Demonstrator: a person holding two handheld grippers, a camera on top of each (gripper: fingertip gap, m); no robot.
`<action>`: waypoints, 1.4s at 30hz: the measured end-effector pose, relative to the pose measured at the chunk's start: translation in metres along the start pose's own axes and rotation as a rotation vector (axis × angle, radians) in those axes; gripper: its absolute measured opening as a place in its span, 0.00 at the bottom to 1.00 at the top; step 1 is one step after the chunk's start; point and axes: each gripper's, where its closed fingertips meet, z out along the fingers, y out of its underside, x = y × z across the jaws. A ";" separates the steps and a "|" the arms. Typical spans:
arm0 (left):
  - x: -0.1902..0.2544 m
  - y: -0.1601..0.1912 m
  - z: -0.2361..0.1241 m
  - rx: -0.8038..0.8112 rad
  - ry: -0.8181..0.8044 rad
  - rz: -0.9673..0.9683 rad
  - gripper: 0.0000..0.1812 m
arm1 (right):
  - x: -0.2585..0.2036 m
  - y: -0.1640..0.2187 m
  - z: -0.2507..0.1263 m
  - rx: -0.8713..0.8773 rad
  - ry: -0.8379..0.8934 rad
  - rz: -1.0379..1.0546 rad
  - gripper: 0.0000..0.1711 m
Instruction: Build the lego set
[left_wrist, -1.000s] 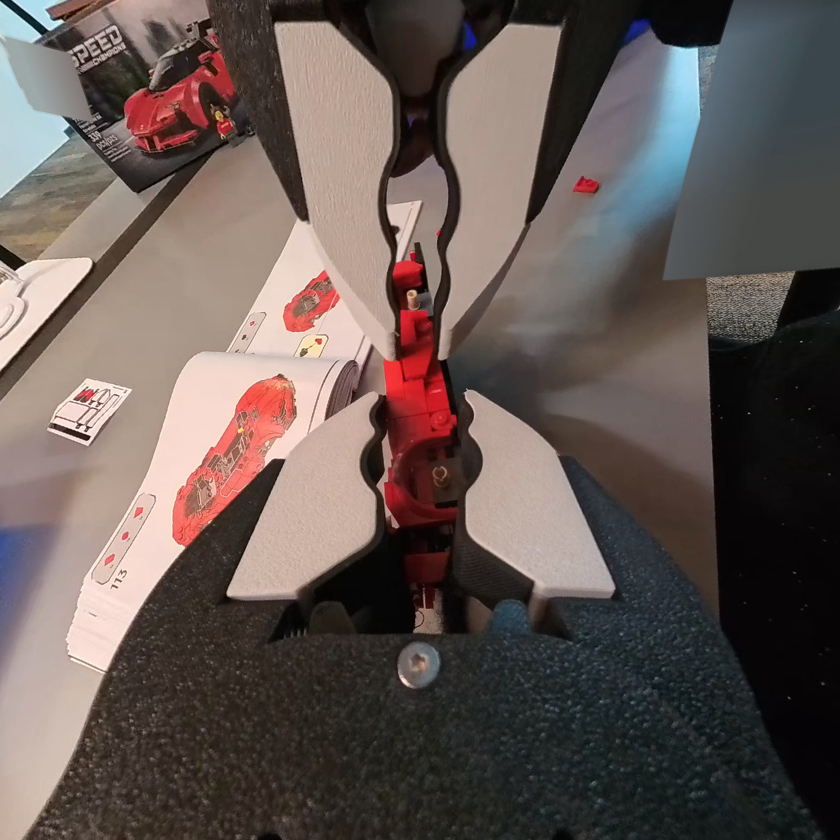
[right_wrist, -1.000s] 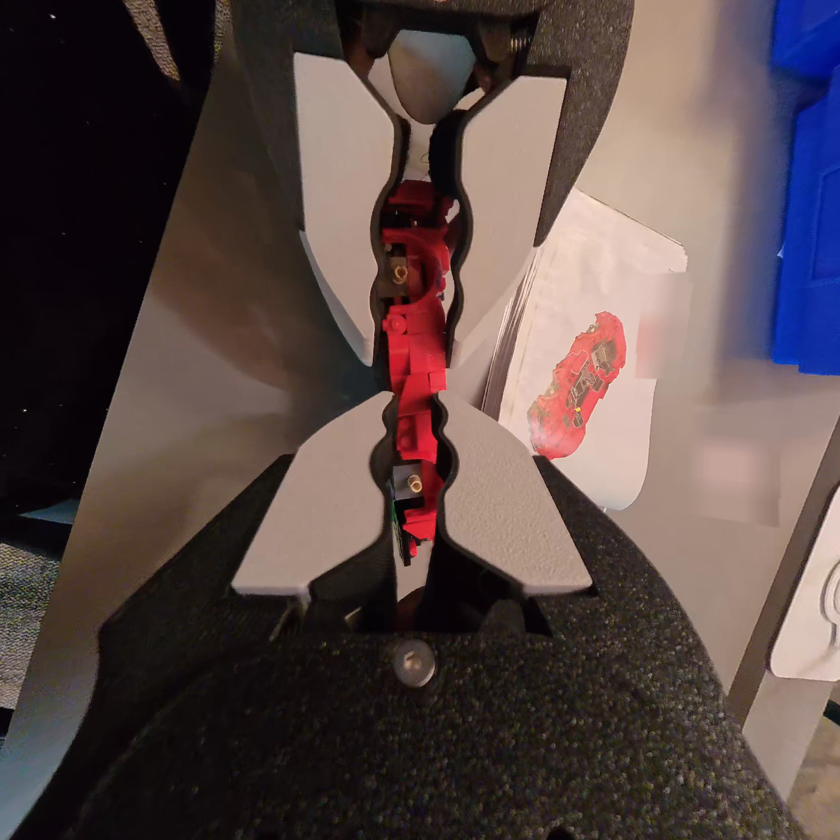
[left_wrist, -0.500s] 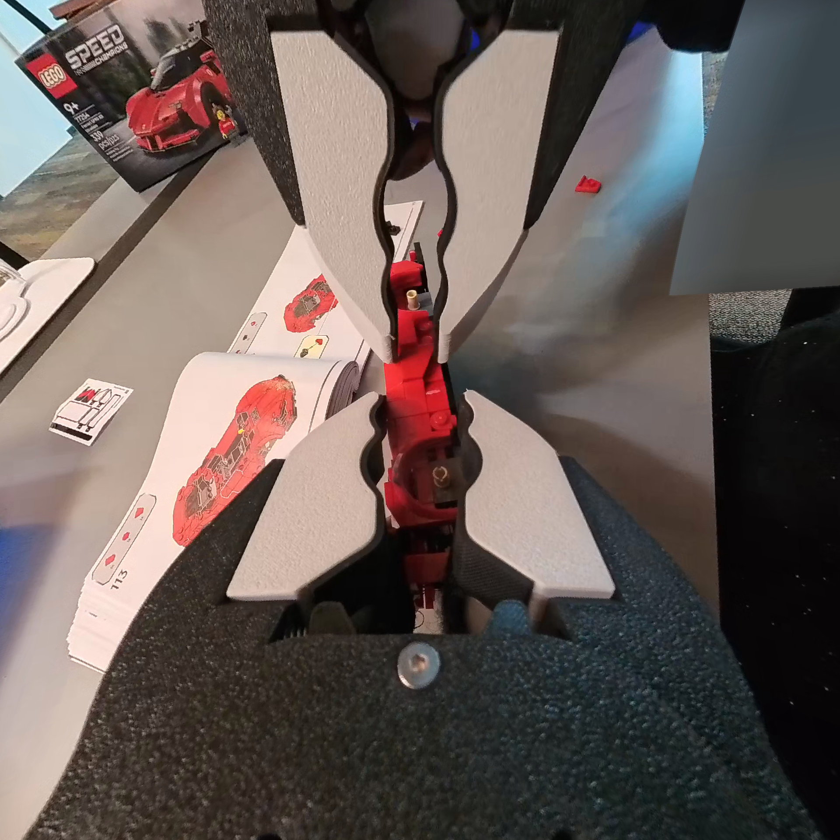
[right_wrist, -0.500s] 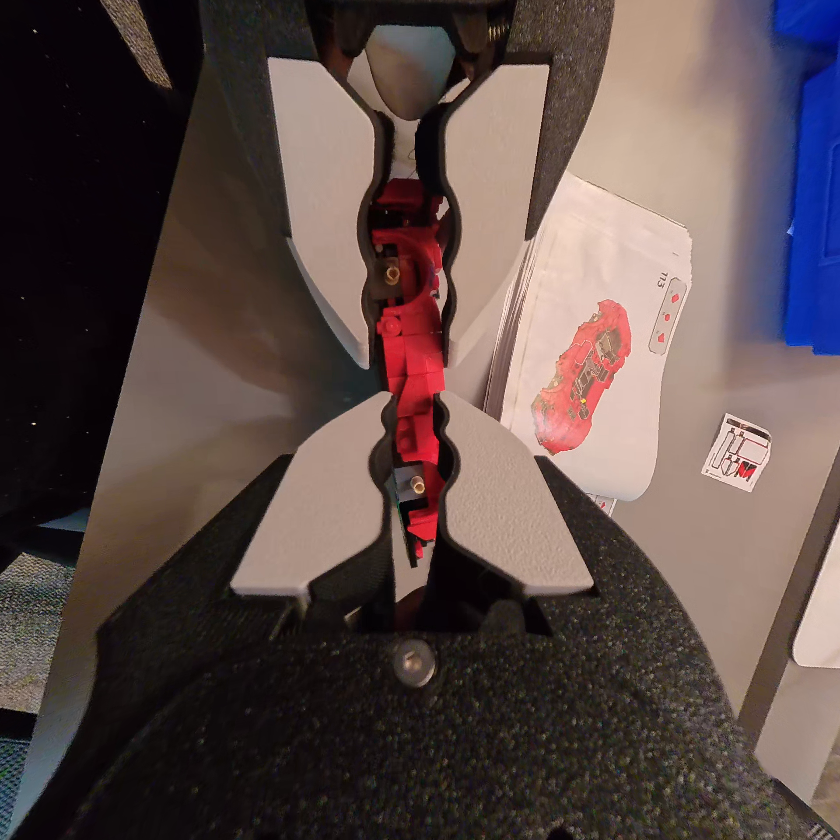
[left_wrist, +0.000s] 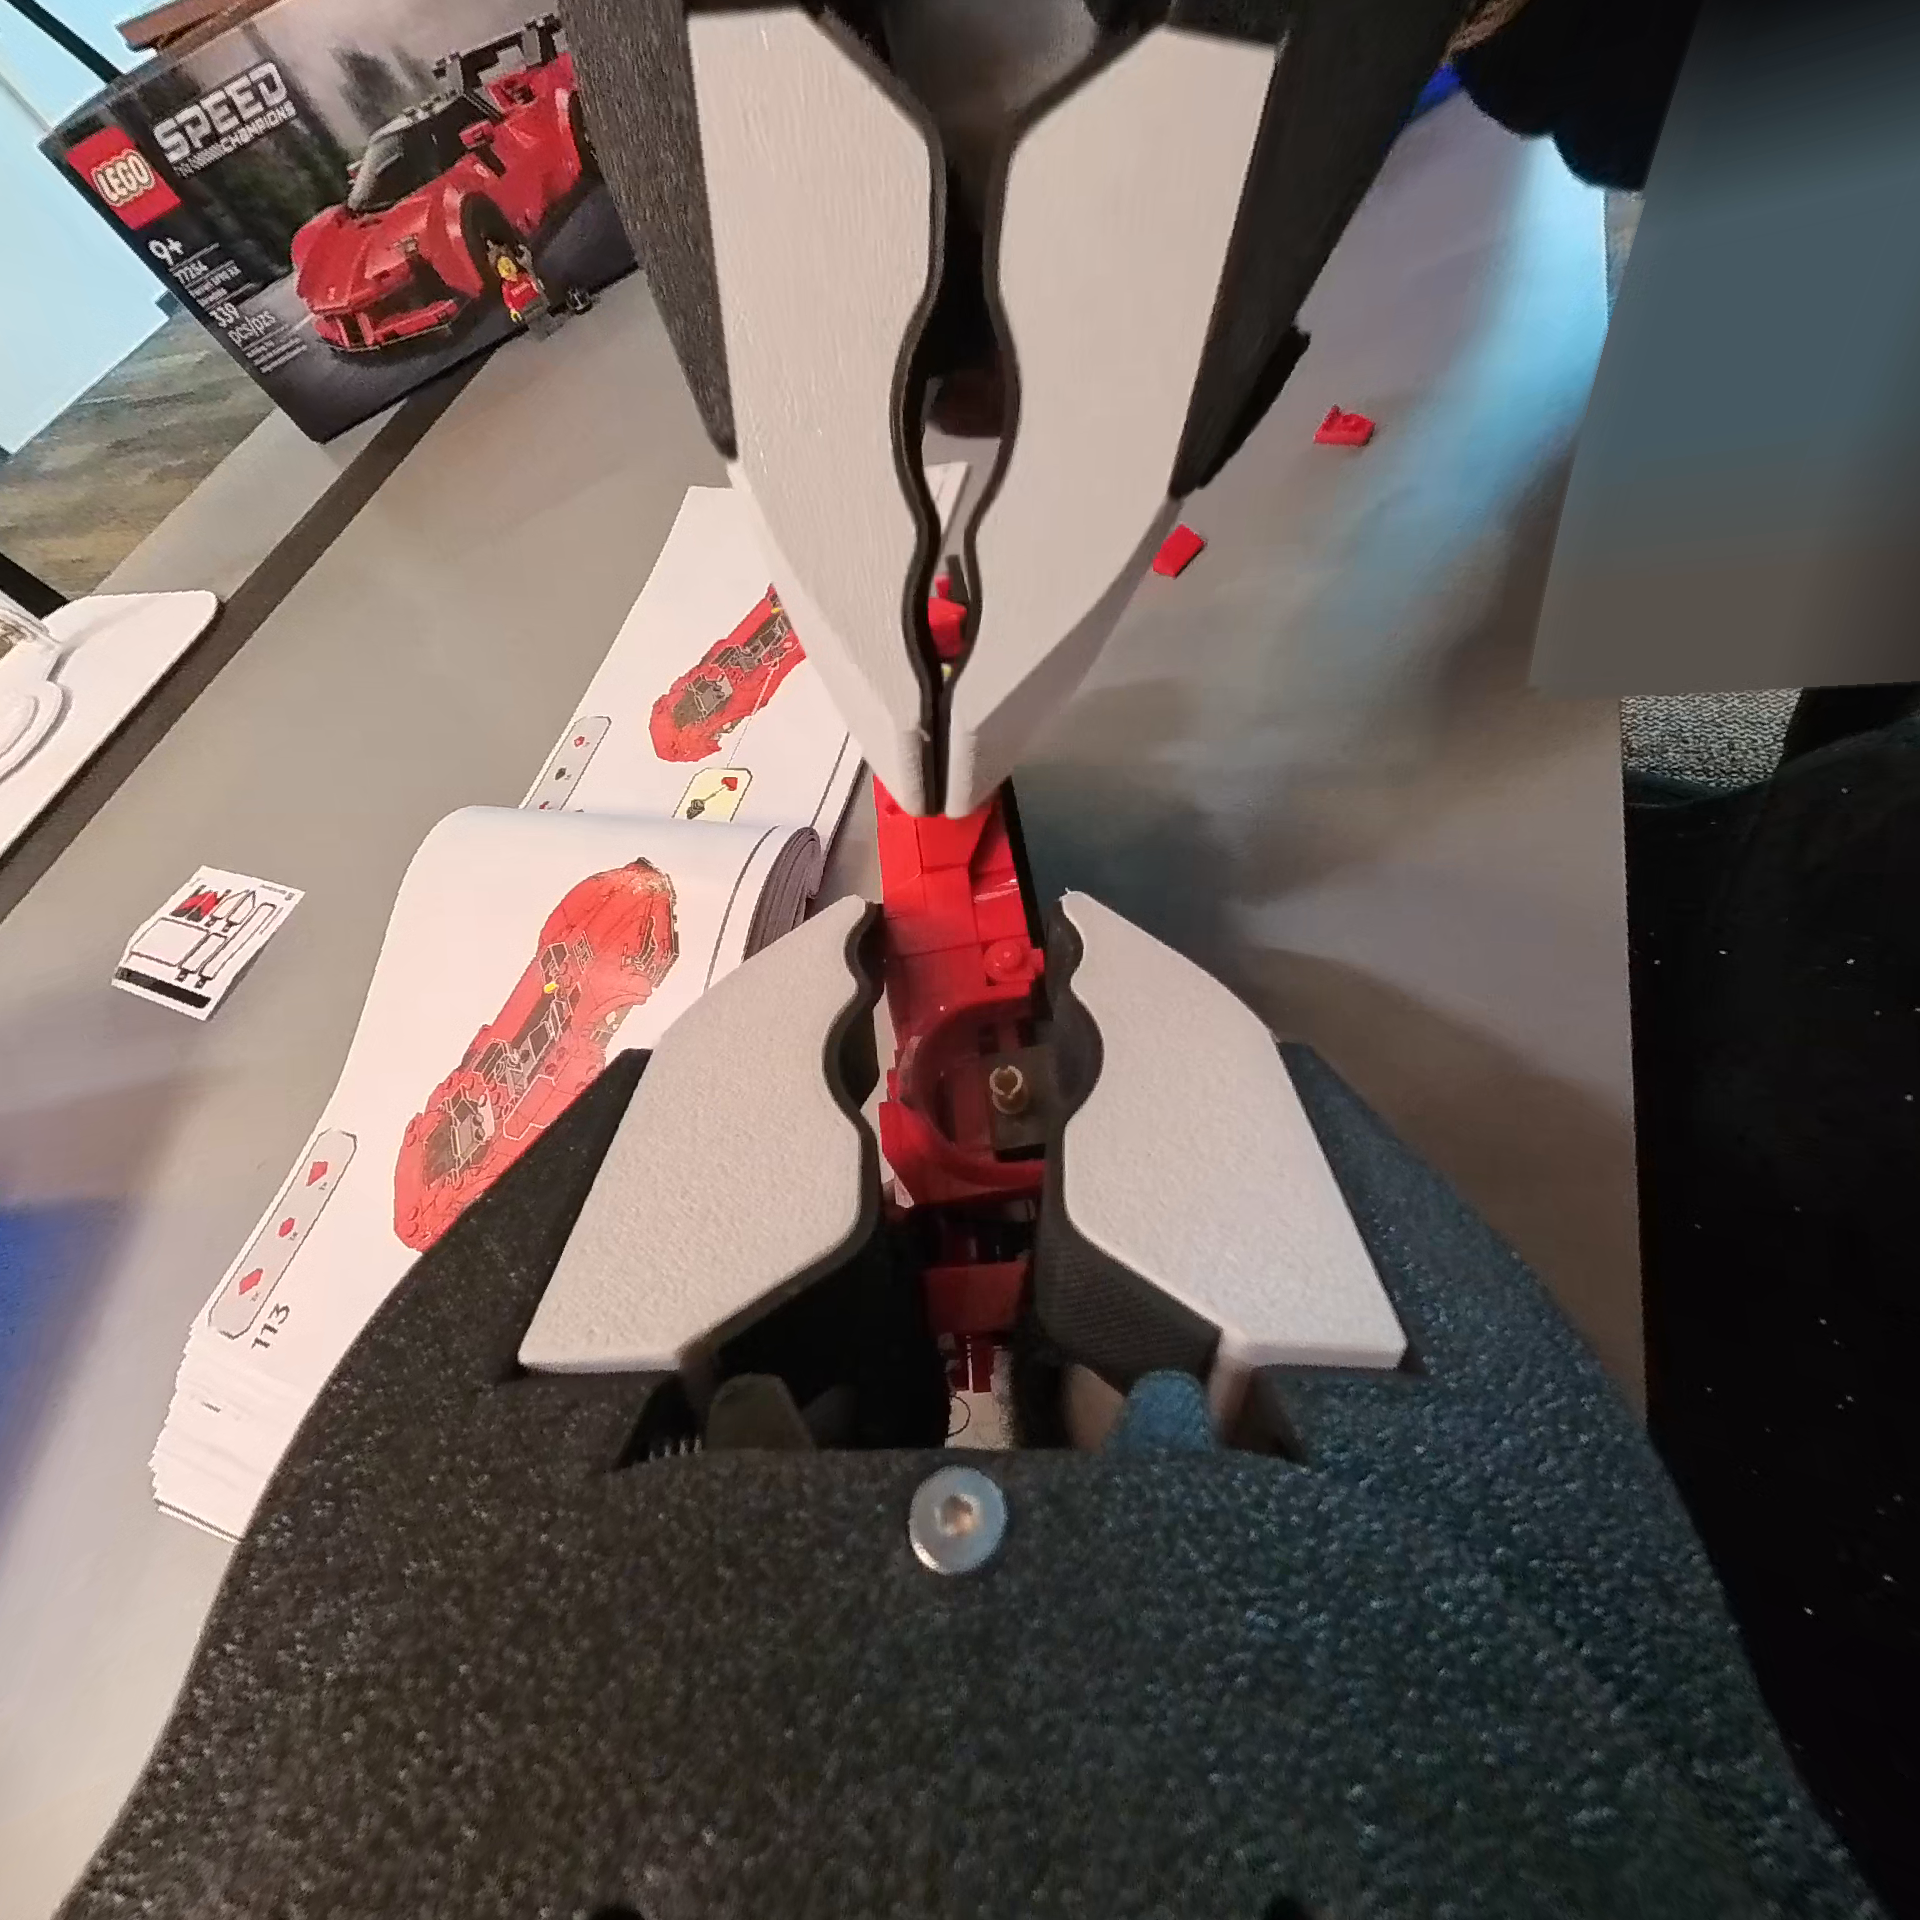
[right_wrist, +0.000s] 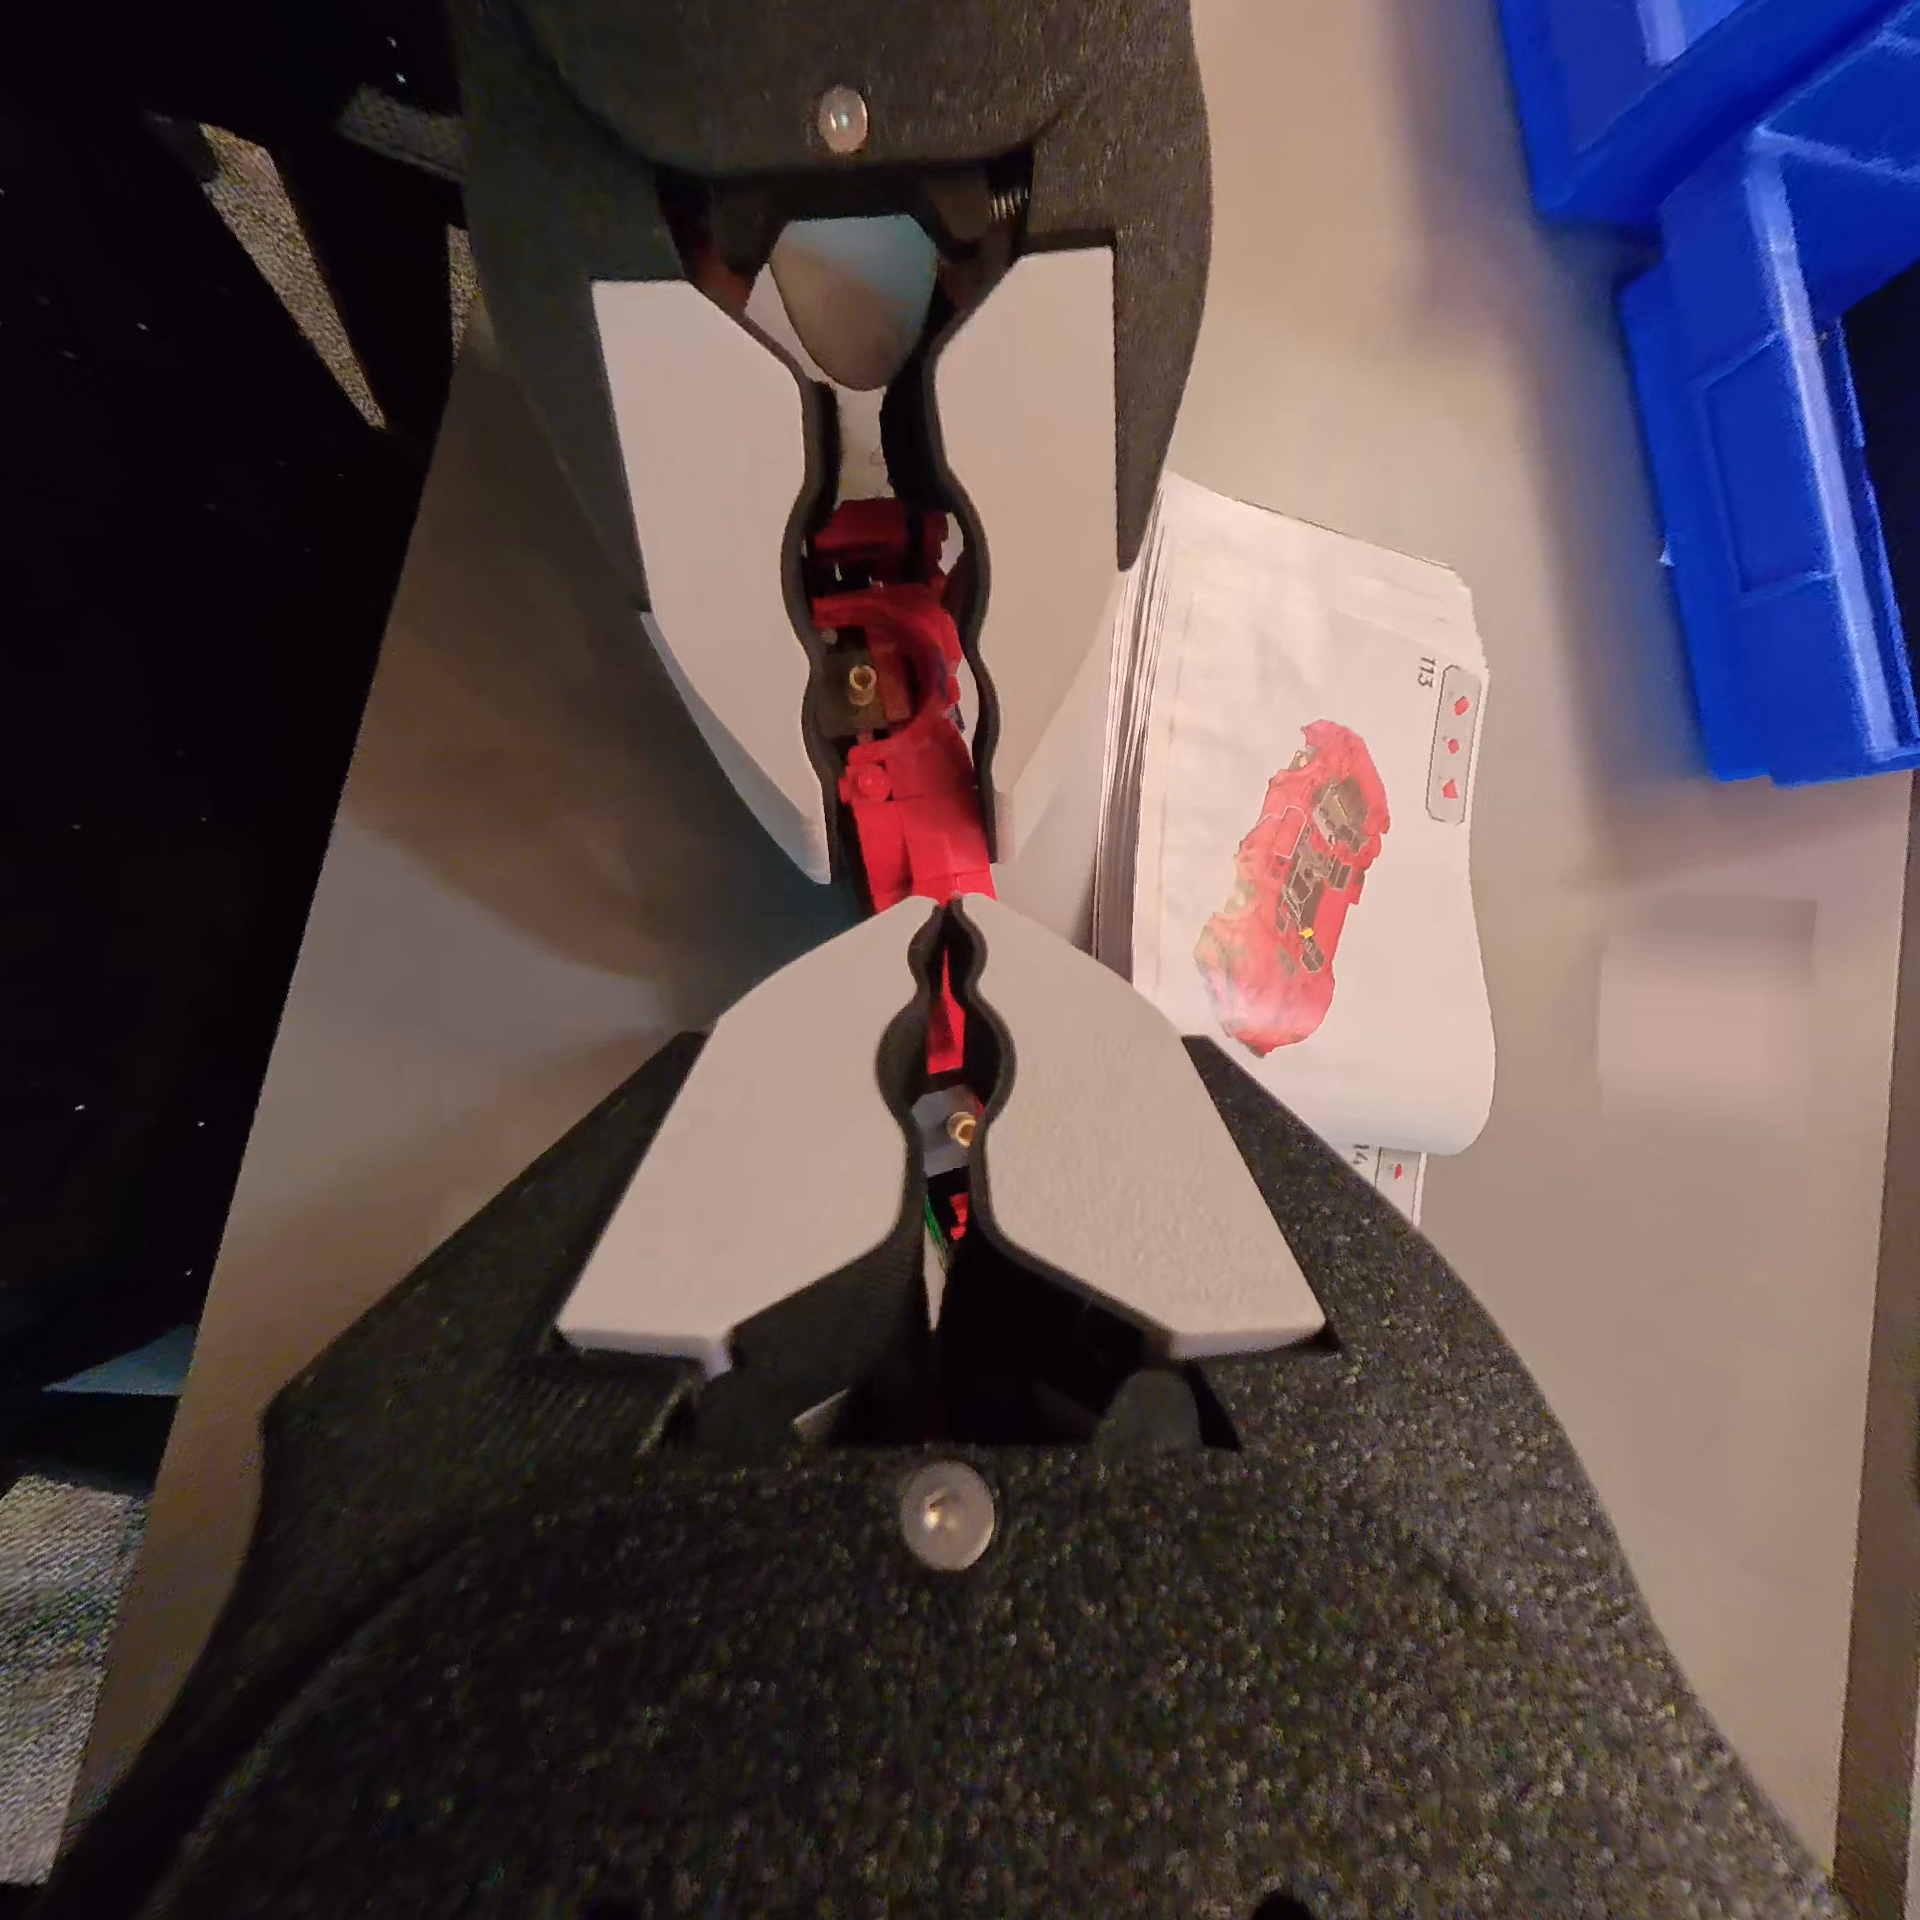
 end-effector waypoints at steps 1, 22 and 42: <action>-0.001 0.000 0.000 0.000 -0.001 0.000 0.16 | -0.001 0.001 0.002 -0.010 -0.008 0.004 0.00; 0.000 0.000 0.000 -0.003 0.002 -0.007 0.16 | -0.001 0.000 0.008 -0.094 -0.111 0.119 0.00; 0.000 0.000 0.001 -0.002 -0.003 -0.009 0.16 | 0.000 0.008 0.003 -0.180 -0.127 0.086 0.00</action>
